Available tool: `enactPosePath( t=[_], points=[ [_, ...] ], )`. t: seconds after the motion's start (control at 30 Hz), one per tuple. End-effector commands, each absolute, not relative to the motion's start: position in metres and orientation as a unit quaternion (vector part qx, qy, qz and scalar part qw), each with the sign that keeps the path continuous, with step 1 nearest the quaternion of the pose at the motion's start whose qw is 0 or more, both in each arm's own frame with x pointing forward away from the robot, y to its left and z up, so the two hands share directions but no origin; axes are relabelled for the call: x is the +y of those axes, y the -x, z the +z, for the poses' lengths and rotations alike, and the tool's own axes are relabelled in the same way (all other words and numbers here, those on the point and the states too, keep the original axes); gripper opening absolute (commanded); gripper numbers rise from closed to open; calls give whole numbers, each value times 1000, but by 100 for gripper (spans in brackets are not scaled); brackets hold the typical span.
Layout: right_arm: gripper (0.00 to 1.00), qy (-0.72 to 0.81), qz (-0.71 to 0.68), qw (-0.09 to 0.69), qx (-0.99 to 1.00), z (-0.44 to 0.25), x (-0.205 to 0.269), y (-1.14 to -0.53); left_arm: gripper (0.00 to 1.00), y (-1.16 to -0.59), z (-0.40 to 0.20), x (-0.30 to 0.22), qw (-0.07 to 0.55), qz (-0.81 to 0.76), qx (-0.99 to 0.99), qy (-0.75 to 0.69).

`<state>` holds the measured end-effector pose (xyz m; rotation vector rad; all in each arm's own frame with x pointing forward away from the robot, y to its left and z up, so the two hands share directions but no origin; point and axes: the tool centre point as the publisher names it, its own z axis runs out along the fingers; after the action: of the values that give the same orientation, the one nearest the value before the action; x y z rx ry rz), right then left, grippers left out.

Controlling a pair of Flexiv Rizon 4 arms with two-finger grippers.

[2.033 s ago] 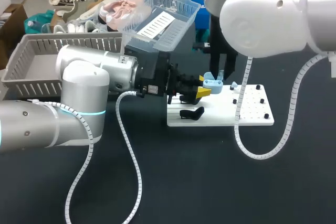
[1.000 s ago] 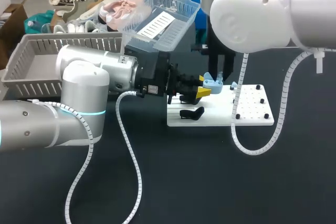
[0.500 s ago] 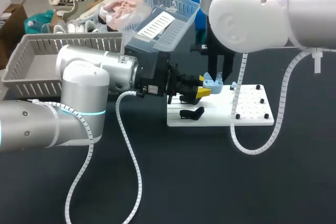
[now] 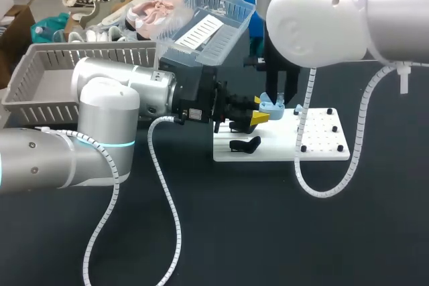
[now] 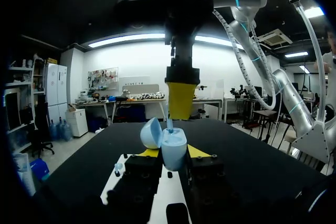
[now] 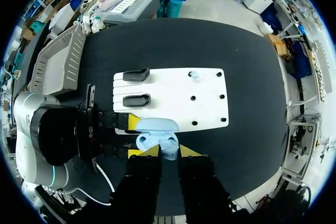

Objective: Pick up each earbud case from the left stands, insert the matching earbuds, close the lid, and place the case in the box.

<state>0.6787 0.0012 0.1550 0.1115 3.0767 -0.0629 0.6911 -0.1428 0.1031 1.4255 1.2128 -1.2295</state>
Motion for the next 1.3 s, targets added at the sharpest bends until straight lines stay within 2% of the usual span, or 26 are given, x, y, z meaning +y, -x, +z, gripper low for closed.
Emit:
enactPosePath(
  t=[0.03,1.13,1.2,1.23,1.3],
  points=[
    [0,-36,-21,30,999,155,3,-681,0,-691,103,-143,436,-493,488,-573],
    [0,-40,-25,23,999,147,2,-681,0,-691,103,-143,436,-493,488,-573],
    [24,-42,-25,23,999,146,2,-682,0,-691,103,-143,436,-493,488,-573],
    [29,-43,-25,23,999,146,2,-682,0,-691,103,-143,436,-493,488,-573],
    [27,-43,-24,23,999,146,2,-682,0,-691,103,-143,436,-493,488,-573]
  ],
)
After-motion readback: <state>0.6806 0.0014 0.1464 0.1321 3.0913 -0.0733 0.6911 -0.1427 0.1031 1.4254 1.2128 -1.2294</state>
